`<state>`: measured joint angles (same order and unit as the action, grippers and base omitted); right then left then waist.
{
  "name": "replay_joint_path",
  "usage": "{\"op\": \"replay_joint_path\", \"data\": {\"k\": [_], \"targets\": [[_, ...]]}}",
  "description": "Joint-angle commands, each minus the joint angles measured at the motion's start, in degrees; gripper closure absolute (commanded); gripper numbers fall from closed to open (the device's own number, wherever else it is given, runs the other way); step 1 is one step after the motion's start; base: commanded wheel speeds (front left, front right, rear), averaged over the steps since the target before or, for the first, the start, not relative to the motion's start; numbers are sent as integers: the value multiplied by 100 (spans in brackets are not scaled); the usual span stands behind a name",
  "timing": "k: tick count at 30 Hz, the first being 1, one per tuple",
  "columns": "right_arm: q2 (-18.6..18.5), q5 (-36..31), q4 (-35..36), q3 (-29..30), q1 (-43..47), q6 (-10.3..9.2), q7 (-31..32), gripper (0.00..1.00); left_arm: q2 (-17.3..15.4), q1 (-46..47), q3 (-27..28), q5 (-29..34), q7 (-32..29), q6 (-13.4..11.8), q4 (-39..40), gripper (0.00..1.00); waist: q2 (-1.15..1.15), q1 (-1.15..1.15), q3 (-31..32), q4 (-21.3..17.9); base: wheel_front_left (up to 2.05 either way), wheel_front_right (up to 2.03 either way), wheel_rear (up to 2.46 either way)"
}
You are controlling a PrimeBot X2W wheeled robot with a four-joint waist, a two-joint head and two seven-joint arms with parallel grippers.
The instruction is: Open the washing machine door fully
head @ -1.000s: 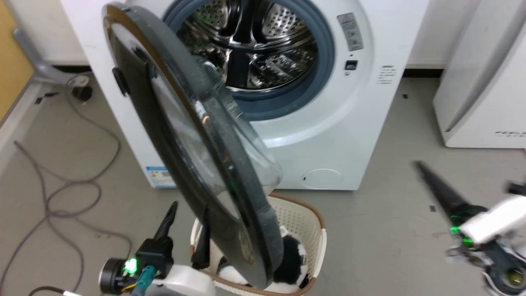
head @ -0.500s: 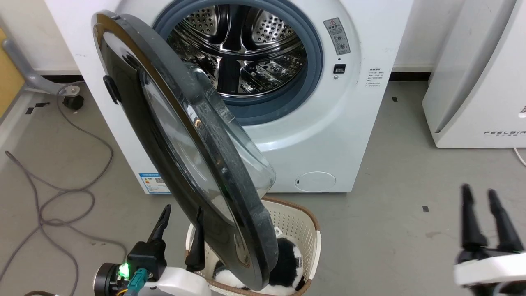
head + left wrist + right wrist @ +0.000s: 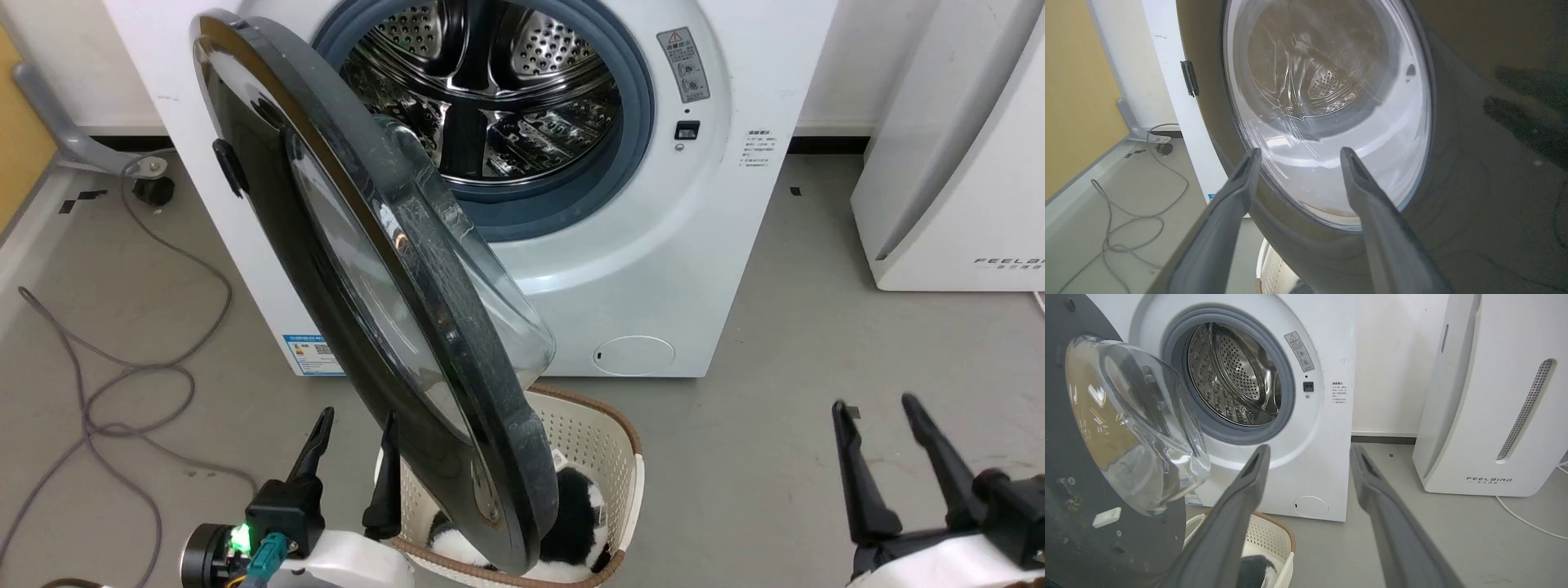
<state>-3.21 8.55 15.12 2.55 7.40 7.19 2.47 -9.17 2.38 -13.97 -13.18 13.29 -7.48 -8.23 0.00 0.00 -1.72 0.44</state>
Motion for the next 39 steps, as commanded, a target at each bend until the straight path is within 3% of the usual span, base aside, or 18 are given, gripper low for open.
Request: {"op": "replay_joint_path", "data": {"k": [1, 11, 12, 13, 15, 27, 39], "targets": [[31, -3, -51, -6, 117, 30, 20, 0, -27, 25, -2, -9, -3, -31, -14, 0, 0, 0, 1, -4, 0, 0, 0], [33, 39, -634, 9, 37, 30, -177, 0, -59, 37, -42, -44, -24, -50, -16, 0, 0, 0, -6, 11, 0, 0, 0], [33, 36, -661, 5, 23, 30, -191, 0, -62, 38, -46, -49, -24, -52, -16, 5, 0, 0, -5, 13, 0, 0, 0], [33, 46, -683, -1, 10, 30, -205, 0, -64, 39, -51, -55, -24, -50, -15, 64, 0, 0, -4, 15, 0, 0, 0], [33, 32, -715, -7, -11, 30, -220, 0, -66, 38, -53, -73, -22, -50, -13, 100, 0, 0, -1, 13, 0, 0, 0], [33, -33, -764, -55, -86, 30, -265, 0, -88, 81, -44, -157, -56, -84, 228, 100, 0, 0, -24, 4, 0, 0, 0], [33, -75, -744, -59, -132, 30, -260, 0, -286, 336, 202, 51, -81, -406, 2051, 100, 0, 0, -89, 25, 0, 0, 0]]}}
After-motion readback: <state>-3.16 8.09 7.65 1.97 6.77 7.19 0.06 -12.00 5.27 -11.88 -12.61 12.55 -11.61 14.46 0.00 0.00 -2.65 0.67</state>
